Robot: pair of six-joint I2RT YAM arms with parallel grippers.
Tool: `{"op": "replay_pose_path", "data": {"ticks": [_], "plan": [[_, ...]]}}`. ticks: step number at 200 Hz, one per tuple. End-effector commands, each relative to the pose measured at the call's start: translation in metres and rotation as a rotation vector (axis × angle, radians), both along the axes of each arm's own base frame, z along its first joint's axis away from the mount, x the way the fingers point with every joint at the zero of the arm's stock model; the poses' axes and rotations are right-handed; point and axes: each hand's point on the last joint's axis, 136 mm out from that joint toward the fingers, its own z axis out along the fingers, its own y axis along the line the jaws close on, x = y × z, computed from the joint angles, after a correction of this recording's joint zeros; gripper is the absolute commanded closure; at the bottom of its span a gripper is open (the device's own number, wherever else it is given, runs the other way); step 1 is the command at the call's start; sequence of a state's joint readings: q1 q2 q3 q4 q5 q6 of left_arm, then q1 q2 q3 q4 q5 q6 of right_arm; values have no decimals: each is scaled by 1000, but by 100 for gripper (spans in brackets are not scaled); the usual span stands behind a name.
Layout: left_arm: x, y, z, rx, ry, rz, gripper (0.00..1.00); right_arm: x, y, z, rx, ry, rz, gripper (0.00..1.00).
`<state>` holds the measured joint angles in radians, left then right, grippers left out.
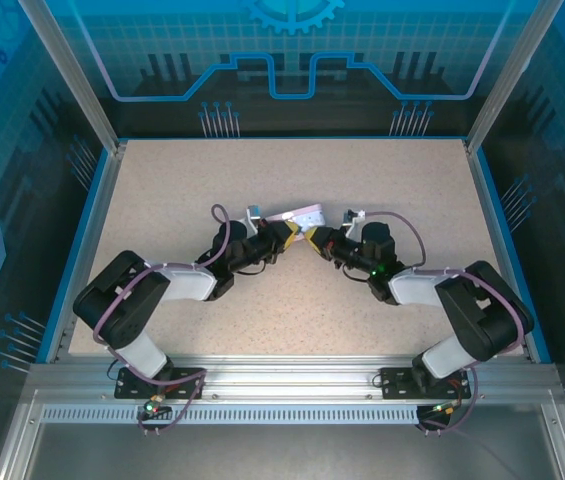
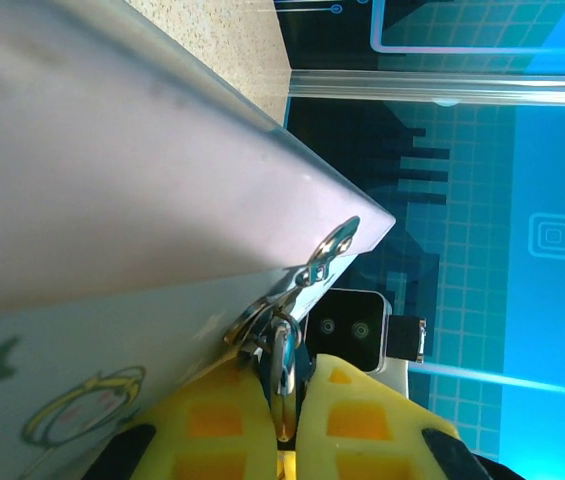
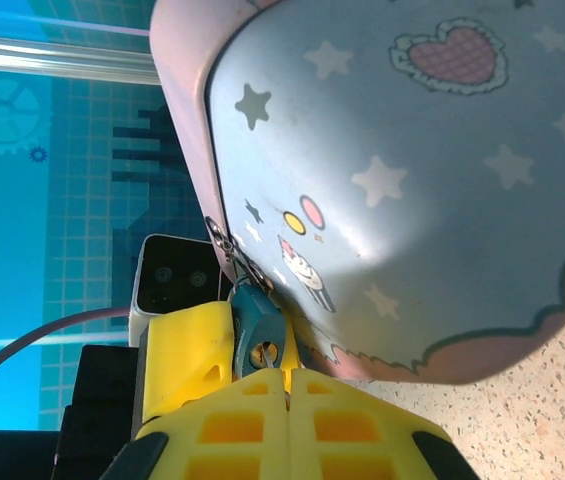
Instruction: Unlock the padlock with the key
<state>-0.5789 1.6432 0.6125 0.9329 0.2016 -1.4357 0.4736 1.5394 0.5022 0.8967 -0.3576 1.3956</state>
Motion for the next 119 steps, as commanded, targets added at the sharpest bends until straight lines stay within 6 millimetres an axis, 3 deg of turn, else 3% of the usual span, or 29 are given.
{"op": "replay_pose_path", "data": {"ticks": [1, 60, 119], "plan": [[-18, -21, 35, -87, -73, -110, 100, 8, 4, -5, -30, -42, 48, 100], [-20, -21, 35, -84, -70, -117, 100, 16, 5, -19, -13, -46, 88, 100], [-19, -23, 33, -79, -67, -124, 100, 14, 12, -1, -48, -107, 135, 100]]}}
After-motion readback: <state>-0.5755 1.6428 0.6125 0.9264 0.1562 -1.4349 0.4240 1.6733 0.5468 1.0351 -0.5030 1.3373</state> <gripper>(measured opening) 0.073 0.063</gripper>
